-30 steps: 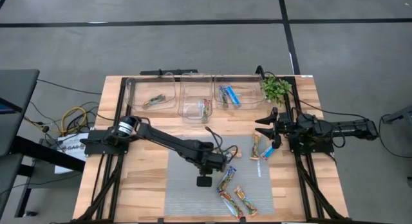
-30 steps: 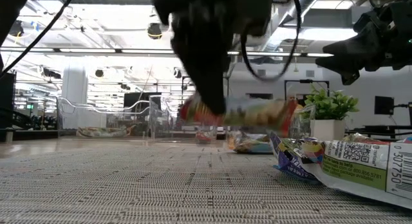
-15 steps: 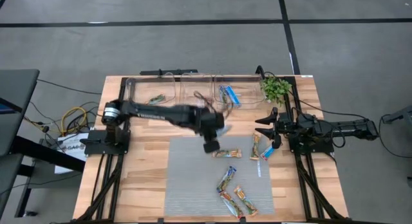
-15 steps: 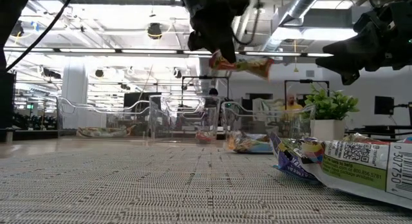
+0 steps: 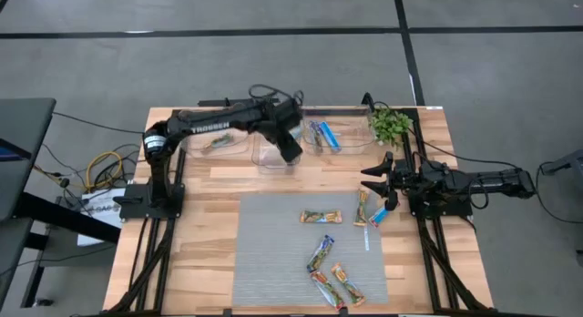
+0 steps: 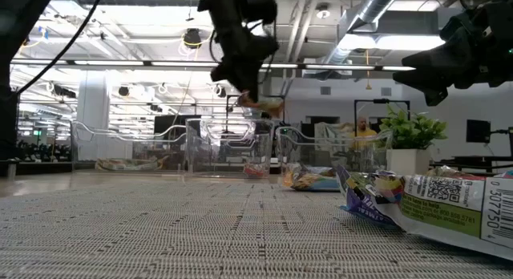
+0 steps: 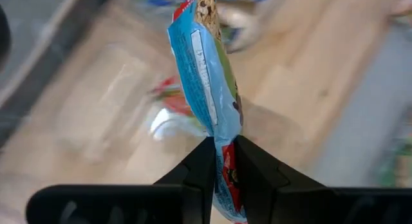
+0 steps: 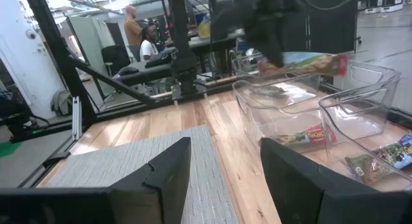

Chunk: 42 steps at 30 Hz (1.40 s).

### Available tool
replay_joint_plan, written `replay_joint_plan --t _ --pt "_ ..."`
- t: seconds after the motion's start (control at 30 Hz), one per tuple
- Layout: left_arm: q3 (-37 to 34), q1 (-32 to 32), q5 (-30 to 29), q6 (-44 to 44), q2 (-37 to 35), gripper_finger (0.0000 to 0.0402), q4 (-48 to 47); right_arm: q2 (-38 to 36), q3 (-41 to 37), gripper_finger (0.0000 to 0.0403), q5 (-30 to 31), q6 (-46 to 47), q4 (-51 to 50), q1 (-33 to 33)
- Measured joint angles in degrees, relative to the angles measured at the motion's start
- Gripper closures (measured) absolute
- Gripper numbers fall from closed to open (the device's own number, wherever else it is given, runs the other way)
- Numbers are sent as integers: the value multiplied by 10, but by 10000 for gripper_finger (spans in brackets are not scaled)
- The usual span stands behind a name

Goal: Pick and place Granola Bars by type
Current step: Put the red granola bar into the middle transparent bin, then put the yellow granola bar into the left transparent bin

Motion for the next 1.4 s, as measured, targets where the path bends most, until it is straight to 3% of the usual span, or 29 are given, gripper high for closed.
replay_joint_plan --t 0.33,0.7,0.9,1.1,1.4 --pt "0 77 0 33 0 350 -38 0 0 221 0 0 0 0" --pt "-3 89 3 41 1 348 -62 0 0 220 0 0 0 0" --pt "-21 89 35 54 1 325 -64 0 0 223 0 0 0 0" --pt "-21 60 75 91 -2 310 -57 0 0 220 0 0 0 0" --pt "5 -36 81 142 -3 310 -42 0 0 223 0 0 0 0"
